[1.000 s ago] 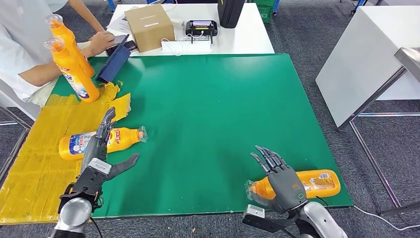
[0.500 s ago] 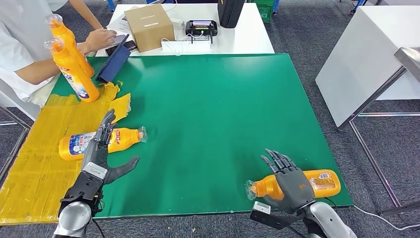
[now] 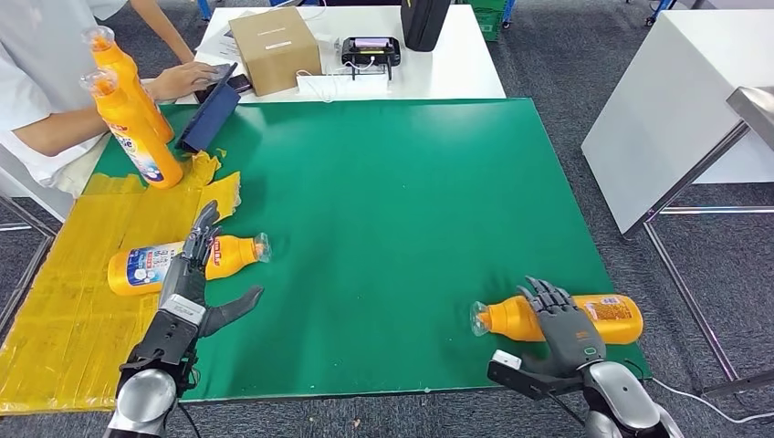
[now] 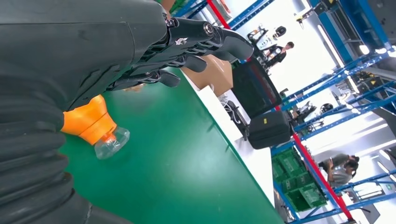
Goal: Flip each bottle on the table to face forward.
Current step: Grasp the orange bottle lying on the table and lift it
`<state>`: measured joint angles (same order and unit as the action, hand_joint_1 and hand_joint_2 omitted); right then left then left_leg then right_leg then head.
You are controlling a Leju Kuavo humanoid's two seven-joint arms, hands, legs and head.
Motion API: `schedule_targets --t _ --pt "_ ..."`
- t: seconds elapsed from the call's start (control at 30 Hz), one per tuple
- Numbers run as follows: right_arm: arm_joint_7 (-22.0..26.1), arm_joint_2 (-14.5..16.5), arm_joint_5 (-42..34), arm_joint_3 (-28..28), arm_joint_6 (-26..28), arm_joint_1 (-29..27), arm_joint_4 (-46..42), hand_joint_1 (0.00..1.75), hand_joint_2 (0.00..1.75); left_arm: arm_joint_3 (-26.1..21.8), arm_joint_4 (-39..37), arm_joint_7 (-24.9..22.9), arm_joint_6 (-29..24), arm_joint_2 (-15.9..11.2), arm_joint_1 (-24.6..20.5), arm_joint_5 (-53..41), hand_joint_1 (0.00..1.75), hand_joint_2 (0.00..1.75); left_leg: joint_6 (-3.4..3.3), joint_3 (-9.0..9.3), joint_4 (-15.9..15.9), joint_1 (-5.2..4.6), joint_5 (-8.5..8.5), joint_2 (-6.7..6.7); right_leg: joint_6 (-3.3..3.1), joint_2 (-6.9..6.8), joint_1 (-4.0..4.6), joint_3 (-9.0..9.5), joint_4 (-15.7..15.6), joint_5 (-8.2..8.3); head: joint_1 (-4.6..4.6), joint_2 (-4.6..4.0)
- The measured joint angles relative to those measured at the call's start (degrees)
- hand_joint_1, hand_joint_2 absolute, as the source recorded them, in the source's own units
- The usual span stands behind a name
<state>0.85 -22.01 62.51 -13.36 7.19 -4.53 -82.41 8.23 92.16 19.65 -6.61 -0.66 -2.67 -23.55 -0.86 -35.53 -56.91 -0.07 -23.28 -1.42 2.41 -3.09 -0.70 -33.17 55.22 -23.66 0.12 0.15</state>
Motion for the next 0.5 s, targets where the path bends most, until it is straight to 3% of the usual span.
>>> schedule_targets --t 0.5 --pt "-1.62 0.31 3.88 1.74 0.77 3.04 5.21 0.00 1.75 0.92 -1.19 -0.21 -0.96 0.18 -0.62 0.29 0.00 1.75 -0.01 0.13 0.00 0.00 0.01 -0.01 0.01 0.00 -0.01 0.14 0.00 0.01 0.01 0.00"
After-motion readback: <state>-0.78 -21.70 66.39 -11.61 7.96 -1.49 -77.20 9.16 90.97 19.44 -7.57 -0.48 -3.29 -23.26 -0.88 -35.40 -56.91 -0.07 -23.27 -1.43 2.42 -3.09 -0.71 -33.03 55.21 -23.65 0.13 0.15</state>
